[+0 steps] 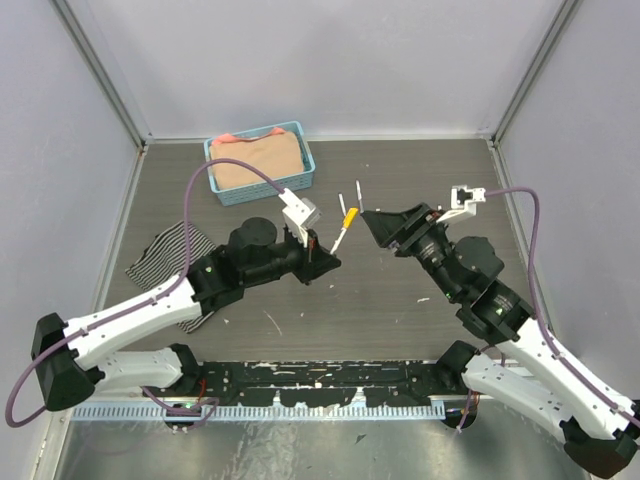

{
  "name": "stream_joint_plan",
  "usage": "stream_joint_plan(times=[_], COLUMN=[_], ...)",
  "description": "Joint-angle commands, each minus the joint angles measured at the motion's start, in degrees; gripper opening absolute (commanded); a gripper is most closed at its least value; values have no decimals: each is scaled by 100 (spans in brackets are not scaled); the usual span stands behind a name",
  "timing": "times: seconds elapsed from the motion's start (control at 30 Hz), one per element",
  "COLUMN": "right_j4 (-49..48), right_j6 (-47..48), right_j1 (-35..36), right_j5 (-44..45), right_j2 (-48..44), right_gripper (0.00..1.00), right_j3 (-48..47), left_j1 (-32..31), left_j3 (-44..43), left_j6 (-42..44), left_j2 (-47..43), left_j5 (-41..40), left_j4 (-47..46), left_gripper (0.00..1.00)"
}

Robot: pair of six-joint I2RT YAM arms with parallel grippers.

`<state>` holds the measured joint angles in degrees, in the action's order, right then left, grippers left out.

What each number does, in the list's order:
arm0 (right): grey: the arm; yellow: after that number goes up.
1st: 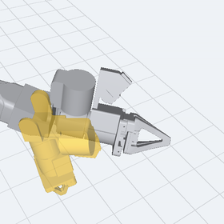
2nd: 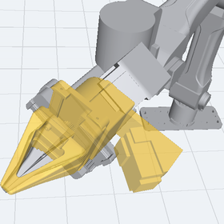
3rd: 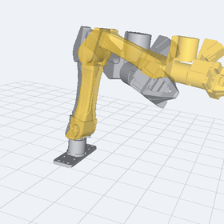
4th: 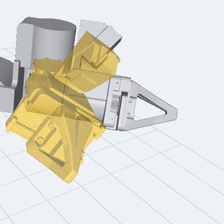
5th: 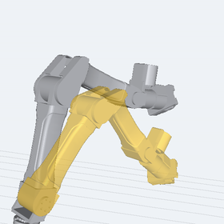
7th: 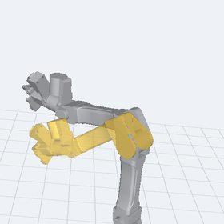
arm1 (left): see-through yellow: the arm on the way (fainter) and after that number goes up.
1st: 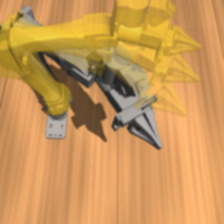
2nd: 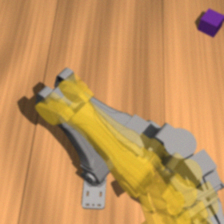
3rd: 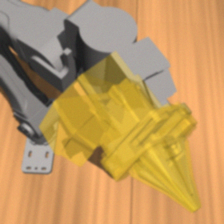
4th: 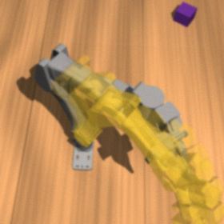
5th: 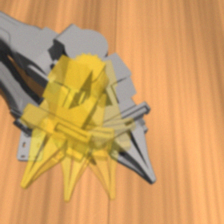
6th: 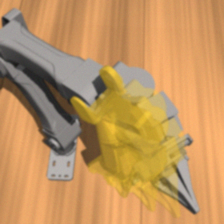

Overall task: Insert the pens into the pen caps
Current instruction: Insert the pen cap onto the pen, then press the pen cap onto the pen.

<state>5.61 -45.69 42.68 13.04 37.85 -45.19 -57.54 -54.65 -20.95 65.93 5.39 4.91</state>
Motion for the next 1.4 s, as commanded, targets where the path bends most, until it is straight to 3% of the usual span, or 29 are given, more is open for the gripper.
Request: stream_joint_plan(times=[0.0, 0.4, 1.03, 1.23, 1.37], right_j4=[189, 147, -131, -167, -146], right_j6=[236, 219, 184, 207, 230], right_j1=[19, 23, 21, 21, 14], right_j5=[-186, -945, -1301, -1356, -1334], right_j2=[254, 1037, 1211, 1241, 1212], right_gripper=[70, 66, 43, 29, 10], right_j3=[-675, -1383, -1242, -1187, -1120], left_j1=[-6, -3, -10, -11, -6], left_j3=[270, 325, 217, 194, 103], left_j6=[333, 548, 539, 520, 455], left_j2=[-444, -678, -598, -602, -614], left_j5=[160, 343, 419, 397, 349], left_j4=[-296, -161, -139, -139, -188], left_gripper=[0, 0, 0, 0, 0])
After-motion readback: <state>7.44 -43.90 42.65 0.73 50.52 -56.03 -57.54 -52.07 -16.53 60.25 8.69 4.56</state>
